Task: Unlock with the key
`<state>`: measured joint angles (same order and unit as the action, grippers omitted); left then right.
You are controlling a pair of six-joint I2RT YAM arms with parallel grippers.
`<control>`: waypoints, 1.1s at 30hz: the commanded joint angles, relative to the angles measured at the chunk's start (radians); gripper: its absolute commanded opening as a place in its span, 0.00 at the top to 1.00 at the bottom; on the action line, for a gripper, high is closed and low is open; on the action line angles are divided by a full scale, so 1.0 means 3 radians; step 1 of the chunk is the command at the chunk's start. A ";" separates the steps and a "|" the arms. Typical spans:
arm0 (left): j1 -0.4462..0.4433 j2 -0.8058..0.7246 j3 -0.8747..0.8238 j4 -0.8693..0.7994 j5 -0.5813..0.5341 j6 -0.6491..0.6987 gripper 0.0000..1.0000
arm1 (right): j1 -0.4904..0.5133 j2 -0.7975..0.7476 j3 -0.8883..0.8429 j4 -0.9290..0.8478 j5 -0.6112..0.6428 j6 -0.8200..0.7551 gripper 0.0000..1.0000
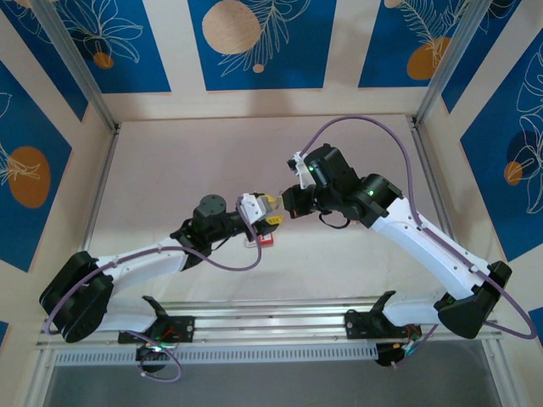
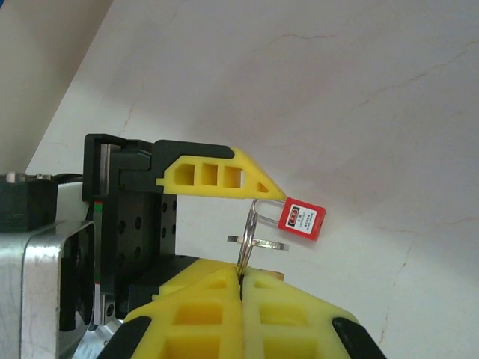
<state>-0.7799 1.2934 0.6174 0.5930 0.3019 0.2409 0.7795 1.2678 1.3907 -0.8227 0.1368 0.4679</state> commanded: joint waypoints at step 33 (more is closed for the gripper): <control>-0.0013 -0.0047 0.0450 -0.0891 0.0161 -0.0152 1.00 | -0.0348 -0.0126 -0.0455 0.0306 -0.0322 0.0110 0.98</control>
<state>-0.7803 1.2915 0.6891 0.4095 0.3019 0.2153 0.6819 1.2507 1.2728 -0.7460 0.0696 0.4919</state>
